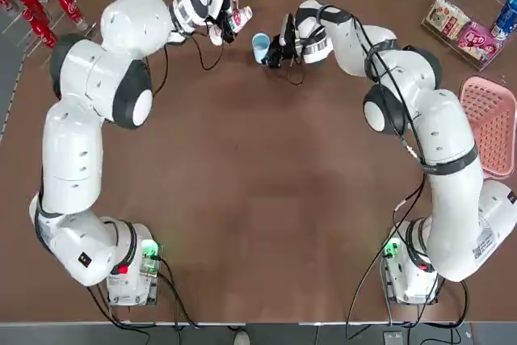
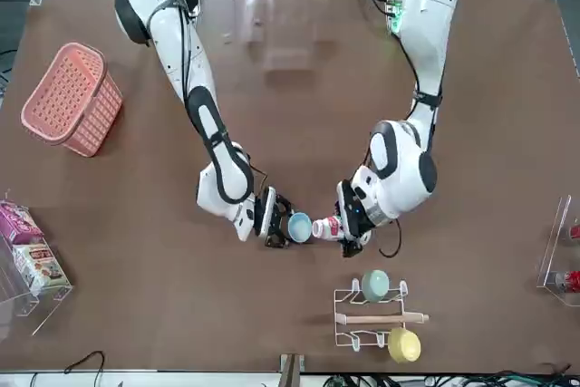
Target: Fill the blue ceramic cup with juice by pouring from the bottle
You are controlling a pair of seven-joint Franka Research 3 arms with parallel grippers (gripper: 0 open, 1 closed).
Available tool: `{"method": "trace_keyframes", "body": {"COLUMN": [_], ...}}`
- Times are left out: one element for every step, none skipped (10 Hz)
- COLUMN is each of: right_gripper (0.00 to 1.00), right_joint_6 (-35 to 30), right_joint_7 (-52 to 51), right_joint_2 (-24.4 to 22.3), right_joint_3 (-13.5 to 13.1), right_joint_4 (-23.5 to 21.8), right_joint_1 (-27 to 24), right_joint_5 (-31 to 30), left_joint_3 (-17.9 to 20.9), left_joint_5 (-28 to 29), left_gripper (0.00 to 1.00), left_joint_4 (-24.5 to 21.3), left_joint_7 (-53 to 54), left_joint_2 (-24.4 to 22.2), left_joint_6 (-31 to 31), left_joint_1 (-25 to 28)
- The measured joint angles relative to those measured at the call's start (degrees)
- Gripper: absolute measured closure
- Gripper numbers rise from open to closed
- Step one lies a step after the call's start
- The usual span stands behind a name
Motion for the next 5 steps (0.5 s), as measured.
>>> {"method": "trace_keyframes", "body": {"right_gripper": [0.37, 0.37, 0.37, 0.37, 0.37], "right_joint_6": [0.0, 0.0, 0.0, 0.0, 0.1], "right_joint_7": [0.0, 0.0, 0.0, 0.0, 0.0], "right_joint_2": [0.0, 0.0, 0.0, 0.0, 0.0], "right_joint_3": [0.0, 0.0, 0.0, 0.0, 0.0], "right_joint_4": [0.0, 0.0, 0.0, 0.0, 0.0], "right_joint_1": [0.0, 0.0, 0.0, 0.0, 0.0], "right_joint_5": [0.0, 0.0, 0.0, 0.0, 0.0], "left_joint_3": [0.1, 0.1, 0.1, 0.1, 0.1], "left_joint_5": [1.3, 3.0, 5.7, 8.4, 10.4], "left_gripper": [0.6, 0.6, 0.6, 0.6, 0.6], "left_joint_4": [0.0, 0.2, 0.6, 1.4, 2.0], "left_joint_7": [-0.8, -2.2, -4.9, -8.5, -11.3], "left_joint_2": [0.1, 0.3, 0.6, 0.9, 1.1], "left_joint_6": [0.0, 0.1, 0.1, 0.1, 0.1], "left_joint_1": [-0.4, -0.8, -1.2, -1.6, -2.0]}}
